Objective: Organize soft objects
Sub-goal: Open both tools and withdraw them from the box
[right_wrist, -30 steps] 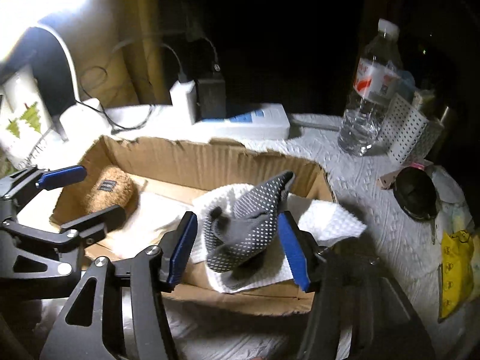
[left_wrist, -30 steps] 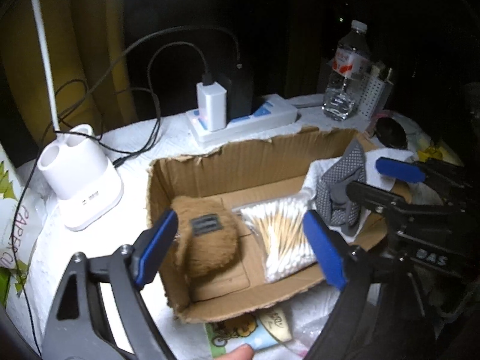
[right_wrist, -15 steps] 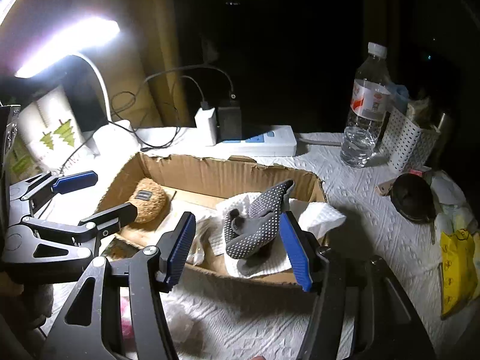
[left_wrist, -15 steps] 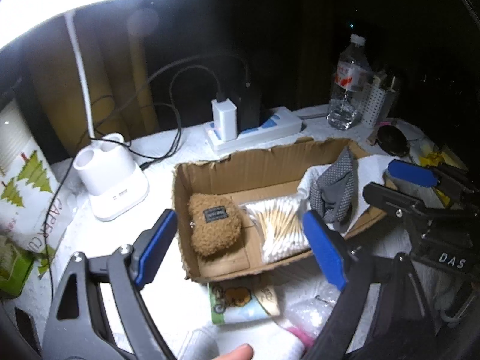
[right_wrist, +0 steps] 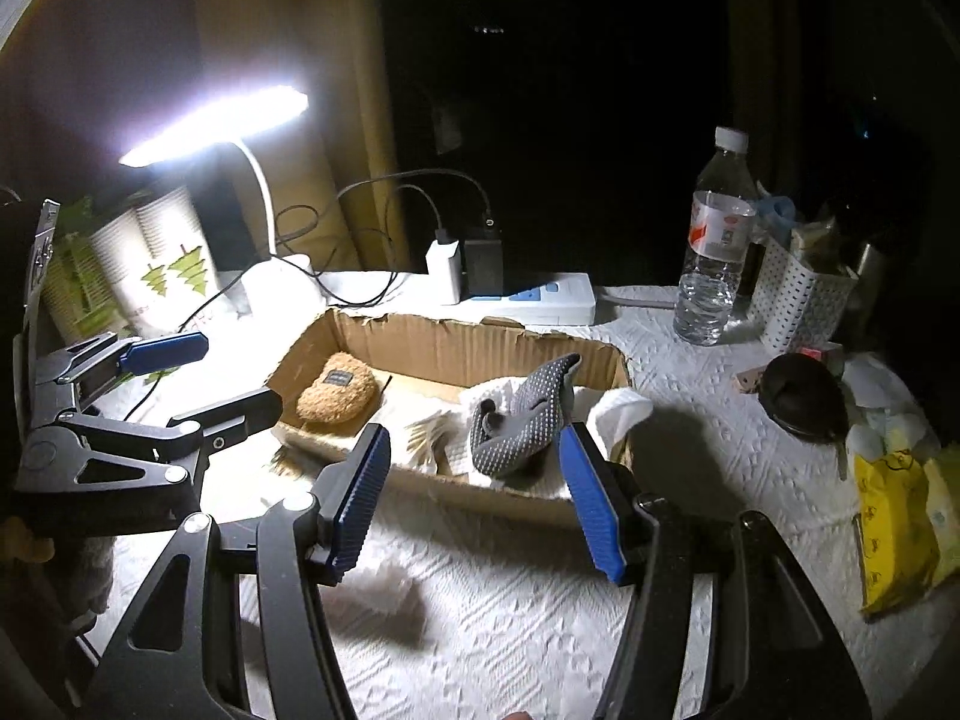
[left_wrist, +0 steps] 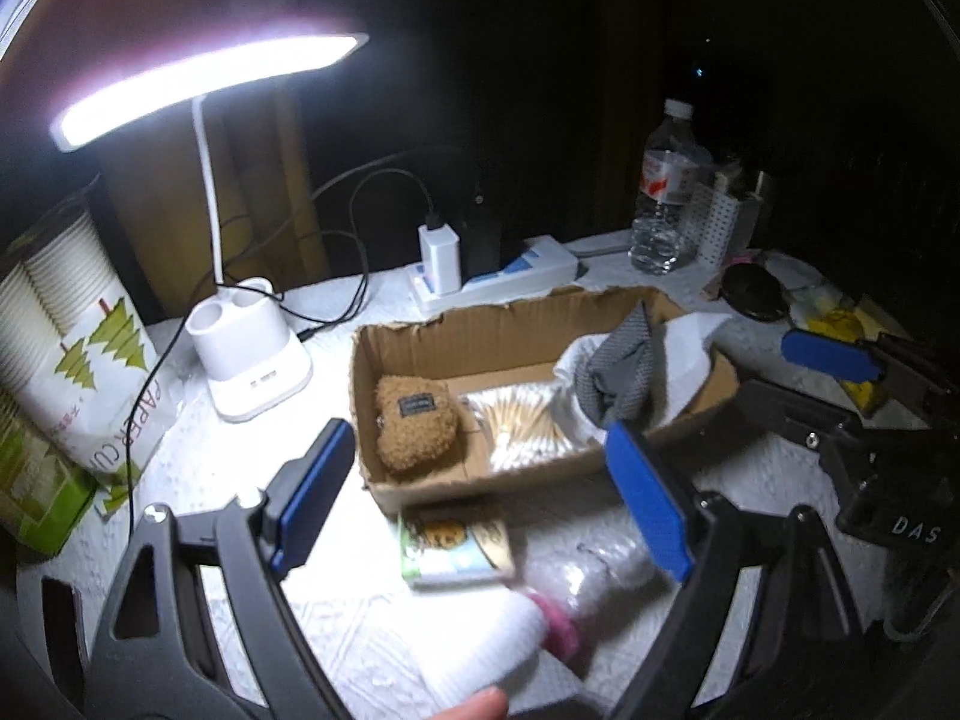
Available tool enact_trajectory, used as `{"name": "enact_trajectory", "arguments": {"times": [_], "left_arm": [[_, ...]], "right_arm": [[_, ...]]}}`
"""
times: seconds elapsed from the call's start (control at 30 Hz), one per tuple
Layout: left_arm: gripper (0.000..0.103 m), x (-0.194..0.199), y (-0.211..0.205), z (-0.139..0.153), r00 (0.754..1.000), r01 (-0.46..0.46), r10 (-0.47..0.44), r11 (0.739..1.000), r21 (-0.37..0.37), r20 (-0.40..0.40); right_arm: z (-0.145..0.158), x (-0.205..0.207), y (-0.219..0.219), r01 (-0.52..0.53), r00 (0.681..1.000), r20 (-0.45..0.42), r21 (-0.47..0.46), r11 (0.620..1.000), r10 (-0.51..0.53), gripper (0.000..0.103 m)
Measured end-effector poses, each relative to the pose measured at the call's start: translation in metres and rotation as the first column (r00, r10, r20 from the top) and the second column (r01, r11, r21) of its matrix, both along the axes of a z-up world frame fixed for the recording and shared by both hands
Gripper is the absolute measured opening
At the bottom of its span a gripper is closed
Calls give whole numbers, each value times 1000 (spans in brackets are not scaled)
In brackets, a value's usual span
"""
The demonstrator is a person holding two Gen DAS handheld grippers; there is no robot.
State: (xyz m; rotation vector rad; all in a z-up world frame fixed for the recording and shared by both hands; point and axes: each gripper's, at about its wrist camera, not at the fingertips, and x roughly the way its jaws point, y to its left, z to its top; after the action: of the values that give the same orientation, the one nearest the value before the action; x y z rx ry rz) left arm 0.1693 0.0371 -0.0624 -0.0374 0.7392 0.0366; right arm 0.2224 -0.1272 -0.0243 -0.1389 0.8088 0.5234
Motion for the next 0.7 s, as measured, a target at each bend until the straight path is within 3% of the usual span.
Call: {"name": "enact_trajectory", "arguments": {"times": [0.3, 0.7], "left_arm": [[87, -31, -7, 0, 1000, -8, 8, 1000, -11, 9], [87, -75, 32, -38, 994, -104, 101, 993, -60, -51]], "right_arm": [[2, -23, -15, -14, 1000, 1, 17, 1000, 14, 62], [-33, -34, -6, -57, 995, -76, 16, 998, 58, 62]]}}
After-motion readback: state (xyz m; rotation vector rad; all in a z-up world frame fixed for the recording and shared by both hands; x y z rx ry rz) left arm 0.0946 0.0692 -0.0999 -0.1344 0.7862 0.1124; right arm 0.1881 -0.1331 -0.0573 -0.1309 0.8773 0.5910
